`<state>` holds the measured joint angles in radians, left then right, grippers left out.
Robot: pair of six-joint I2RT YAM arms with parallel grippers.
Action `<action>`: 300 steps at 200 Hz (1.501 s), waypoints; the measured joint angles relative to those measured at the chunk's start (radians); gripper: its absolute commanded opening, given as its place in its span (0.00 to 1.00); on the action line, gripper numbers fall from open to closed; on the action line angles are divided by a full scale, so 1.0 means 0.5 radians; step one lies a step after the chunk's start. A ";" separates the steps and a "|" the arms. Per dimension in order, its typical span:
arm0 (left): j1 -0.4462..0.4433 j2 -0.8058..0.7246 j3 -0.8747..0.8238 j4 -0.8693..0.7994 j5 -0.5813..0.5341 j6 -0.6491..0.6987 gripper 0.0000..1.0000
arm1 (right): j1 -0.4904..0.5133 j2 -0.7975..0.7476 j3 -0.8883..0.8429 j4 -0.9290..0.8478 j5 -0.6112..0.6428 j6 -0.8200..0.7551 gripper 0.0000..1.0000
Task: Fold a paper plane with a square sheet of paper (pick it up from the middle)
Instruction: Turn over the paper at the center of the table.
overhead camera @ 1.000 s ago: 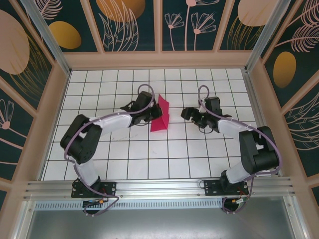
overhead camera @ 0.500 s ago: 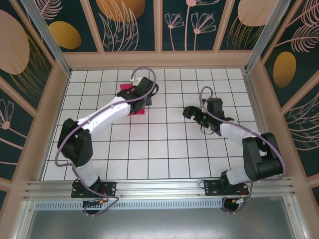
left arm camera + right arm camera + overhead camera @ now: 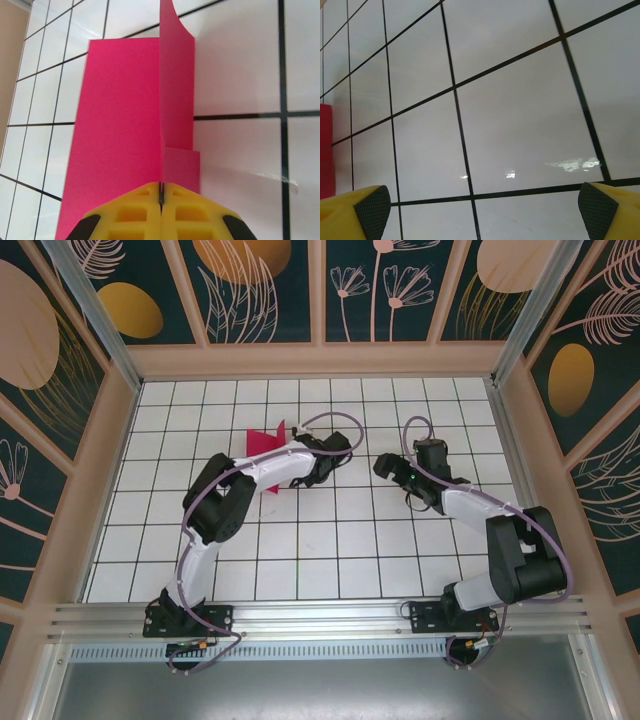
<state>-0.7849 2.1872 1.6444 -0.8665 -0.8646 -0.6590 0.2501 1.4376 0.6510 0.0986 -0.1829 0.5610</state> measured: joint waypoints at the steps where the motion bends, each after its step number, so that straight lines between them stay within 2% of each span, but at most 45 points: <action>1: -0.003 0.002 0.000 0.000 -0.001 0.000 0.04 | -0.002 0.000 -0.001 0.000 0.000 0.002 0.99; 58: -0.080 0.031 -0.014 0.143 0.160 0.002 0.09 | -0.101 0.006 -0.029 -0.010 0.021 0.082 0.99; 76: -0.085 0.030 -0.043 0.202 0.220 0.002 0.14 | -0.105 0.014 -0.029 -0.011 0.021 0.097 0.99; 114: -0.083 0.028 -0.063 0.285 0.365 0.003 0.33 | -0.107 0.025 -0.029 -0.010 0.019 0.098 0.99; 143: -0.084 -0.034 -0.078 0.420 0.578 0.011 0.49 | -0.108 0.027 -0.037 -0.008 0.005 0.098 0.98; 161: -0.082 -0.173 -0.159 0.605 0.777 0.075 0.63 | -0.108 0.027 -0.056 0.005 -0.033 0.095 0.96; 209: 0.021 -0.632 -0.460 1.160 1.250 0.134 0.82 | -0.085 0.027 -0.105 0.126 -0.200 0.072 0.92; 247: 0.240 -0.888 -0.749 1.403 1.324 0.108 0.98 | 0.139 0.059 -0.076 0.179 -0.220 -0.021 0.86; 285: 0.385 -1.144 -1.062 1.451 1.217 0.057 0.98 | 0.482 0.242 0.182 0.124 -0.216 -0.058 0.73; 300: 0.459 -1.246 -1.194 1.476 1.212 0.002 0.99 | 0.620 0.369 0.334 0.103 -0.215 -0.056 0.65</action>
<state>-0.5552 1.5642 1.0473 -0.1287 -0.2588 -0.6582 0.5598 1.6218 0.8181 0.1501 -0.2905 0.5331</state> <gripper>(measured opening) 0.985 0.710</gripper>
